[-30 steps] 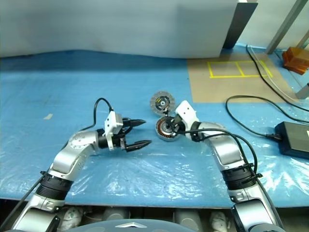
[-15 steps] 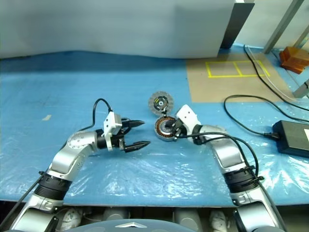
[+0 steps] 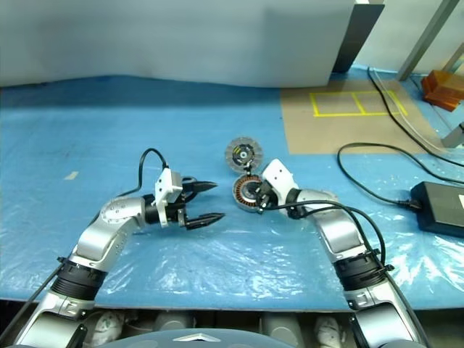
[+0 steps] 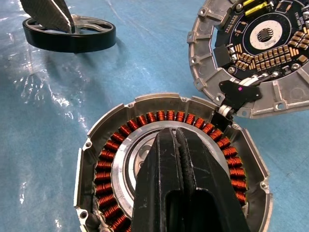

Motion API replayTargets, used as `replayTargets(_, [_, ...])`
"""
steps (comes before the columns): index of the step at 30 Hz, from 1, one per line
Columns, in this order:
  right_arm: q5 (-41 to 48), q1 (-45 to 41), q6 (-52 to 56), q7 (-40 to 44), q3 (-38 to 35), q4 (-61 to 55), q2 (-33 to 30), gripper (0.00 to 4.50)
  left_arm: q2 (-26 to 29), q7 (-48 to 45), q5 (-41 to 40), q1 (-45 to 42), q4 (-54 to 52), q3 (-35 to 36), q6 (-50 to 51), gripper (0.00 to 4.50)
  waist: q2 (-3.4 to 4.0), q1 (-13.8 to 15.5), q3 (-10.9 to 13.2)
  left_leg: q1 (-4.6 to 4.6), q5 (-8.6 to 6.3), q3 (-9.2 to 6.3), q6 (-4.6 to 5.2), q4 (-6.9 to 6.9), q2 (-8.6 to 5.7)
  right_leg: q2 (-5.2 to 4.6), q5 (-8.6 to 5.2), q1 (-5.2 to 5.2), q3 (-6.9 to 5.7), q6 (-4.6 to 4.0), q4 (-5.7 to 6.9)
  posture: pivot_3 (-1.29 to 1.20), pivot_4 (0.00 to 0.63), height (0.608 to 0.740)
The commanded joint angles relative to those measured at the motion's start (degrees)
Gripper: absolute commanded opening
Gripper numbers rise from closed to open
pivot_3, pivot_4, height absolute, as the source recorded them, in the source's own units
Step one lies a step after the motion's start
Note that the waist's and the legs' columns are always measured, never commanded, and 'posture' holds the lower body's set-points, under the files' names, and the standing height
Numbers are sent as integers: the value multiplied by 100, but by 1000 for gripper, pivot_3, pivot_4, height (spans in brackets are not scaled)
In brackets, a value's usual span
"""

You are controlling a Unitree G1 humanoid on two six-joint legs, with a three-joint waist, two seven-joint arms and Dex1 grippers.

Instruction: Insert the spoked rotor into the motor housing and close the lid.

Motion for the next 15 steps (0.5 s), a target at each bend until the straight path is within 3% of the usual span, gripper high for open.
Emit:
replayTargets(1, [-123,159,29,23,31,94,-117,37,55,-42,-68,8,-78,131,-110,4500,0,9,0,3,0,0,0,0,0,0,0,3,0,0,0,0,150,740])
replayTargets(8, [983,-64,510,92,-762,-911,132,37,-111,346,-62,-250,79,356,-176,4500,1,4,1,-5,0,0,1,0,0,-1,0,-3,0,0,0,0,150,740])
replayTargets(12, [1768,-244,1589,181,-999,-2041,-131,37,273,328,-603,-495,-316,952,310,4500,2,-14,2,-10,1,-2,0,-1,4,8,1,-11,0,1,2,0,150,740])
replayTargets(15, [1894,-171,1883,302,-963,-2324,-476,37,701,414,-155,-918,98,1078,87,4500,2,11,2,-5,1,-3,-1,-7,5,11,0,-8,0,1,-1,0,150,740])
